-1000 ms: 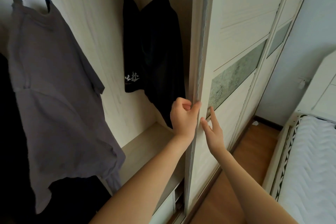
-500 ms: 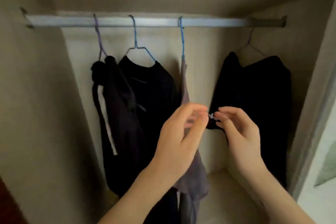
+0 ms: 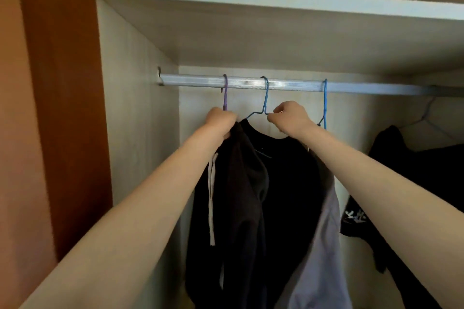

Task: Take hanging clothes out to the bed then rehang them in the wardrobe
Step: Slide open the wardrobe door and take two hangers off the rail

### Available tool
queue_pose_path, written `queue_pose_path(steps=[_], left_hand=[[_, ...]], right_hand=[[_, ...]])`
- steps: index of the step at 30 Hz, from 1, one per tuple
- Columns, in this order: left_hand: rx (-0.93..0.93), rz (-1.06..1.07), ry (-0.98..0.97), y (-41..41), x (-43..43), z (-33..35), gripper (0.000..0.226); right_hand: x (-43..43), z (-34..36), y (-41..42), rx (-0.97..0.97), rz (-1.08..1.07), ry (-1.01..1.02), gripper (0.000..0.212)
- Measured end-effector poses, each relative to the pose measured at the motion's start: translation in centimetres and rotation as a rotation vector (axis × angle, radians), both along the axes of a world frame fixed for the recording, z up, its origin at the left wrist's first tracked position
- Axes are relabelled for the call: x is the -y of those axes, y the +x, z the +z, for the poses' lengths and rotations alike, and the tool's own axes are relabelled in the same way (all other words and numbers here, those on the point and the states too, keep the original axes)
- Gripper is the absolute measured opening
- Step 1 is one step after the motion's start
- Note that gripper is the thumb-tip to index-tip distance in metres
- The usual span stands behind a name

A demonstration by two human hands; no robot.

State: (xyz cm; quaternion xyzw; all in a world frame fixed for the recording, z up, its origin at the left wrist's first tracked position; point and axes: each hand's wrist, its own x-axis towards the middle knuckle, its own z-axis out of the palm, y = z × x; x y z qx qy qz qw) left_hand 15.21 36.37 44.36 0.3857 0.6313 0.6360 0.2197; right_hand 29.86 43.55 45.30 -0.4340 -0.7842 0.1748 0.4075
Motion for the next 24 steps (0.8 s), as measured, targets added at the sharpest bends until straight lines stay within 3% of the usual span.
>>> queue_pose_path(steps=[3, 6, 10, 12, 15, 18, 21, 24], left_hand=[[0.248, -0.107, 0.015, -0.4, -0.5, 0.4, 0.012], [0.411, -0.173, 0.068, -0.8, -1.8, 0.6, 0.018], [0.441, -0.071, 0.174, -1.2, -3.3, 1.2, 0.041], [0.387, -0.001, 0.195, -1.9, -3.4, 1.7, 0.038], [0.482, -0.01, 0.297, -2.0, -2.4, 2.7, 0.029], [0.526, -0.107, 0.336, -1.5, -0.9, 2.6, 0.032], [0.466, -0.263, 0.265, -0.2, 1.9, 1.3, 0.037], [0.352, -0.28, 0.199, 1.4, 5.1, -2.3, 0.036]], right_hand=[[-1.3, 0.5, -1.6, -0.257, 0.07, -0.332, 0.008], [-1.5, 0.4, -2.5, -0.44, 0.182, -0.573, 0.019], [-0.4, 1.0, -3.3, -0.656, 0.201, -0.526, 0.023], [0.1, 2.2, -3.3, -0.742, 0.241, -0.501, 0.024], [0.8, 3.3, -2.6, -0.759, 0.263, -0.469, 0.028], [2.2, 2.3, -1.9, -0.759, 0.283, -0.469, 0.026], [3.4, -0.6, -1.2, -0.812, 0.308, -0.509, 0.017], [5.3, -4.8, -0.6, -0.837, 0.344, -0.584, 0.025]])
